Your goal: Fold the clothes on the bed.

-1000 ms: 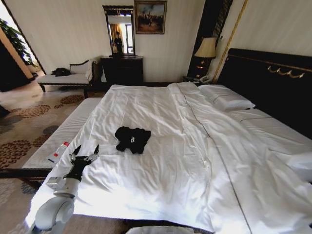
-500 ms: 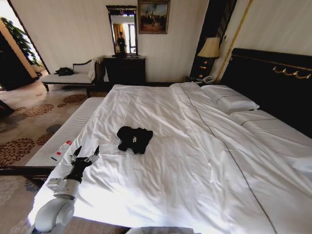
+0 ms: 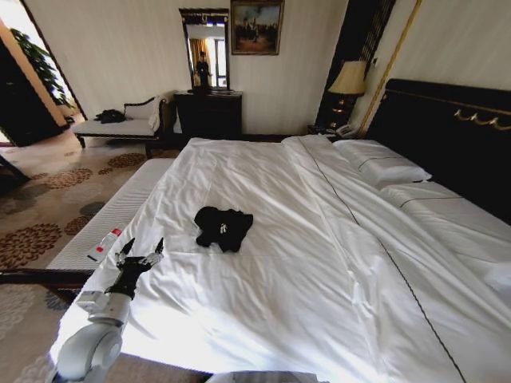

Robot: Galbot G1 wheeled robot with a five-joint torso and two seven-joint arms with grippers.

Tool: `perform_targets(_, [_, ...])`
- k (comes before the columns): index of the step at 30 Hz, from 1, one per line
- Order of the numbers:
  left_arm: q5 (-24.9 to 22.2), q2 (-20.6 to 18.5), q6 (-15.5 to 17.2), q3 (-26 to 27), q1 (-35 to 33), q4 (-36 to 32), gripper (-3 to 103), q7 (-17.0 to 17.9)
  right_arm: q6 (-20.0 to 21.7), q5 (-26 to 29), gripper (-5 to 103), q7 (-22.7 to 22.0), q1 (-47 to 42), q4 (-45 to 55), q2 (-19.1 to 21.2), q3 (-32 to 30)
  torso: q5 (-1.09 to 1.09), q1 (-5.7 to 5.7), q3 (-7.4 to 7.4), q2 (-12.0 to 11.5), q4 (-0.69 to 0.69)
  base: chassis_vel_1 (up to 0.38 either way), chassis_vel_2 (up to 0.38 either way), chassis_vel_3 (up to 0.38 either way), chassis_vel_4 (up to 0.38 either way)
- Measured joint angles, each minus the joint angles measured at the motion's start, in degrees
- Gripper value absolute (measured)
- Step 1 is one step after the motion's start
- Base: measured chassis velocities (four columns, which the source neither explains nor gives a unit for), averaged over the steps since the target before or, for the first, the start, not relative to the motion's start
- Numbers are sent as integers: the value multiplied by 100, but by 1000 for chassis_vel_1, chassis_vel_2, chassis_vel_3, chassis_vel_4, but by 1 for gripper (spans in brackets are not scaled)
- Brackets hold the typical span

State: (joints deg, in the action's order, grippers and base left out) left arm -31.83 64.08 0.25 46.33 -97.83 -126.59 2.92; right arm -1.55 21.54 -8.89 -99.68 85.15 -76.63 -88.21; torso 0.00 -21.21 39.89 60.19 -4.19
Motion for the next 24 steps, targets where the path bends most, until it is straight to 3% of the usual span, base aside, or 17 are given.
perform_targets(4, [-1,11,-8,6,-22,-2,99,-1,-1,18,-1,-2,-23,73,-48,21,-1,0,0,0,-3,0,0,0,0])
perform_targets(6, [0,16,-9,5,-22,-2,99,-2,-8,66,9,-38,-76,124,-101,24,-5,1,0,0,-14,0,0,0,0])
perform_targets(8, [1,16,-9,1,-18,-2,99,-1,-16,96,9,-58,-121,158,-138,29,-8,1,0,1,-20,0,0,0,0])
perform_targets(9, [3,16,-9,-5,-9,-5,97,-2,-54,124,19,-64,-186,221,-193,45,-7,2,0,1,-27,-53,-55,-21,-31])
perform_targets(10, [3,16,-9,-7,-7,-7,97,-2,-83,122,19,-42,-214,252,-213,56,-7,3,0,1,-27,-53,-55,-66,-31])
perform_targets(11, [3,16,-9,-7,-7,-7,97,-2,-83,122,19,-42,-214,252,-213,56,-7,3,0,1,-27,-53,-55,-66,-31])
perform_targets(15, [8,27,-8,19,-42,-54,100,-1,-201,78,41,111,-281,446,-268,170,-3,4,0,2,0,-8,-13,-12,-5])
perform_targets(17, [8,28,-7,21,-41,-59,100,0,-206,78,41,121,-281,470,-272,182,-3,4,0,1,1,0,0,0,0])
perform_targets(19, [10,29,-2,21,-32,-78,100,2,-238,87,57,166,-294,605,-291,230,-2,1,0,1,-1,0,0,0,0])
perform_targets(20, [12,29,-2,21,-33,-78,100,3,-246,97,57,178,-299,645,-295,240,-2,1,1,0,-2,0,0,0,0])
perform_targets(24, [22,36,-2,20,-70,-81,100,3,-324,187,74,288,-349,940,-341,343,0,2,0,1,-2,0,0,0,0])
